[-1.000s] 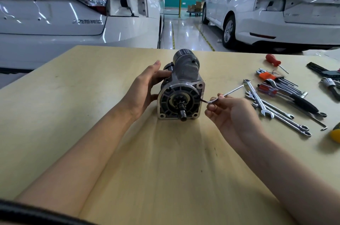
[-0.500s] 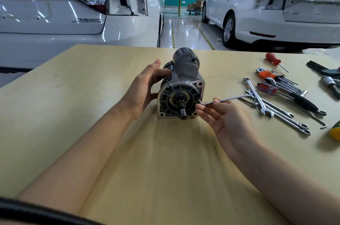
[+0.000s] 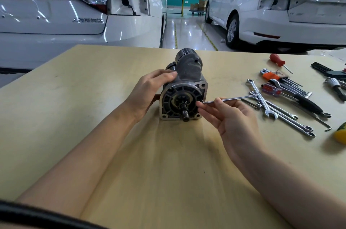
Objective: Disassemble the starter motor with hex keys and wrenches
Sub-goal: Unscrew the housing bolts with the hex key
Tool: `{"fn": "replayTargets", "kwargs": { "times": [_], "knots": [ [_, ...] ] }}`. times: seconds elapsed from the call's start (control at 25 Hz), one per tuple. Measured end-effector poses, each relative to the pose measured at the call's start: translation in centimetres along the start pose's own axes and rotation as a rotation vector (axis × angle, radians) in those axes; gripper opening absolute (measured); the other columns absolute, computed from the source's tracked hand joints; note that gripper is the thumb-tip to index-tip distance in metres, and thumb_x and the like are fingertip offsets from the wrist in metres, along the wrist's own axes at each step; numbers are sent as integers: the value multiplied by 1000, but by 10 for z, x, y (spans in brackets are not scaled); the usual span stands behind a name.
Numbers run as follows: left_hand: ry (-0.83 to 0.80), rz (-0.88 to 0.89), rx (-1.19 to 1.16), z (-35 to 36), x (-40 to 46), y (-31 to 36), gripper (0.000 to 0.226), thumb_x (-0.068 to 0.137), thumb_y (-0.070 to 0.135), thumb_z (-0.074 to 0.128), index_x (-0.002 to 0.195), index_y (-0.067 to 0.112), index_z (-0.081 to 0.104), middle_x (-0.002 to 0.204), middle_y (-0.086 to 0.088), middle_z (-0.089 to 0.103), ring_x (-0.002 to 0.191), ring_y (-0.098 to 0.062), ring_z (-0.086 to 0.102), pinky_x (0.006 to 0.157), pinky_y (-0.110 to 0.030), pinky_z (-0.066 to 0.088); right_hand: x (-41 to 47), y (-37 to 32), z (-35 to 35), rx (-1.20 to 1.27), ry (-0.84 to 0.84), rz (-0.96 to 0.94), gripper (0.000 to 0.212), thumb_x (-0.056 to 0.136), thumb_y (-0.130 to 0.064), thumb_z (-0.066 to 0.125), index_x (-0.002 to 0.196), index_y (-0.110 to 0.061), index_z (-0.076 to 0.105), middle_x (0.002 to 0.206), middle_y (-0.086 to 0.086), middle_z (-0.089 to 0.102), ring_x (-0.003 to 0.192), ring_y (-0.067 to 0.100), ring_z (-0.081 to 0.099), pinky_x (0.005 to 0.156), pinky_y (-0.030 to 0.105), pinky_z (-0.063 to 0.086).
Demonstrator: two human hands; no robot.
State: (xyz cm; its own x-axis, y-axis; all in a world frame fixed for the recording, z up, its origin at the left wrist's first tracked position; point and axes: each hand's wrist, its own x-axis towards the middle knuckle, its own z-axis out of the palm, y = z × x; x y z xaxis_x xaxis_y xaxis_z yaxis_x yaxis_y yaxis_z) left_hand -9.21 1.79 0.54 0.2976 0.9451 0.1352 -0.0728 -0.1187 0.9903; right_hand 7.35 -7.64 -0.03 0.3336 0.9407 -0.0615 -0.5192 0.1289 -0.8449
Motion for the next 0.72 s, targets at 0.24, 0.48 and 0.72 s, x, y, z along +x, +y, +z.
{"fn": "replayTargets", "kwargs": {
  "times": [0.24, 0.48, 0.72],
  "knots": [
    [32, 0, -24, 1, 0, -1, 35, 72, 31, 70, 102, 14, 69, 91, 3, 71, 86, -11, 67, 78, -28, 51, 5, 2, -4, 127, -4, 153, 16, 92, 10, 48, 105, 2, 48, 81, 20, 66, 81, 31, 73, 61, 25, 58],
    [27, 5, -27, 2, -1, 0, 32, 72, 31, 69, 100, 16, 69, 88, 5, 71, 83, -10, 67, 72, -24, 50, 2, -1, -6, -74, -78, 2, 11, 95, 3, 52, 84, 2, 53, 69, 14, 72, 82, 29, 73, 73, 31, 60],
    [25, 10, -16, 2, -2, 0, 34, 75, 34, 67, 102, 15, 69, 91, 5, 71, 86, -10, 67, 75, -26, 50, 10, -8, 0, -720, -119, -466, 18, 92, 2, 58, 107, -8, 57, 76, 3, 63, 64, 15, 70, 63, 28, 57]
  ]
}}
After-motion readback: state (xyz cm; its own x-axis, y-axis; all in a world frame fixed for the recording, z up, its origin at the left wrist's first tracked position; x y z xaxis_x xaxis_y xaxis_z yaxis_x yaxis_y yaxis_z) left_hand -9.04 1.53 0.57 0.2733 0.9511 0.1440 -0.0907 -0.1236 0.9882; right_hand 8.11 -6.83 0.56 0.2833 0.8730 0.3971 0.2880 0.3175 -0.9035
